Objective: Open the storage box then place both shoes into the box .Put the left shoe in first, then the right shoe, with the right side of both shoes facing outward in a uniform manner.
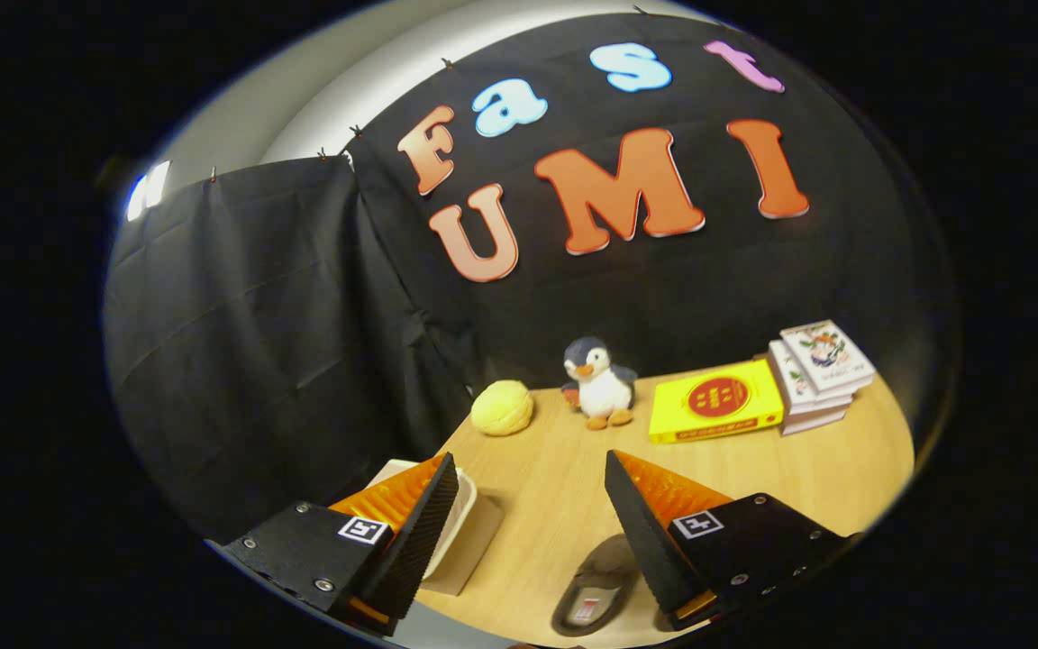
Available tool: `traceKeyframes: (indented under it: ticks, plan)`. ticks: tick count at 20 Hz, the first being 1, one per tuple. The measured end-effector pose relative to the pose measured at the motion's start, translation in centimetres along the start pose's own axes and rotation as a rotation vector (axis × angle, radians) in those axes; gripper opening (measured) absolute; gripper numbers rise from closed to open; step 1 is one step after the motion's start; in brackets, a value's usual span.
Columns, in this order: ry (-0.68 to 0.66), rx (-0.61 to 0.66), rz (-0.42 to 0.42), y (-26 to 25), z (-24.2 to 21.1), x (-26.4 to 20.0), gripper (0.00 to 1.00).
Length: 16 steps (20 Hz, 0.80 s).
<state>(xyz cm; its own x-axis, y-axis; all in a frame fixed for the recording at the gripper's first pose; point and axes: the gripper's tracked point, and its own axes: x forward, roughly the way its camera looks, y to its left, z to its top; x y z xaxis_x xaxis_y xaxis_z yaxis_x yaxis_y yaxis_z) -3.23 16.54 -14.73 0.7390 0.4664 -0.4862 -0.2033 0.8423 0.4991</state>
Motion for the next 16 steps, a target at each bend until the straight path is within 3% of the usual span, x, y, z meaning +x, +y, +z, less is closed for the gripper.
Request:
traceKeyframes:
  ticks: [6,16]
  plan:
    - [0.242,0.187,0.128,4.4,-7.9,2.9,0.98]
    - [0.531,0.309,0.248,10.4,-17.9,7.2,0.98]
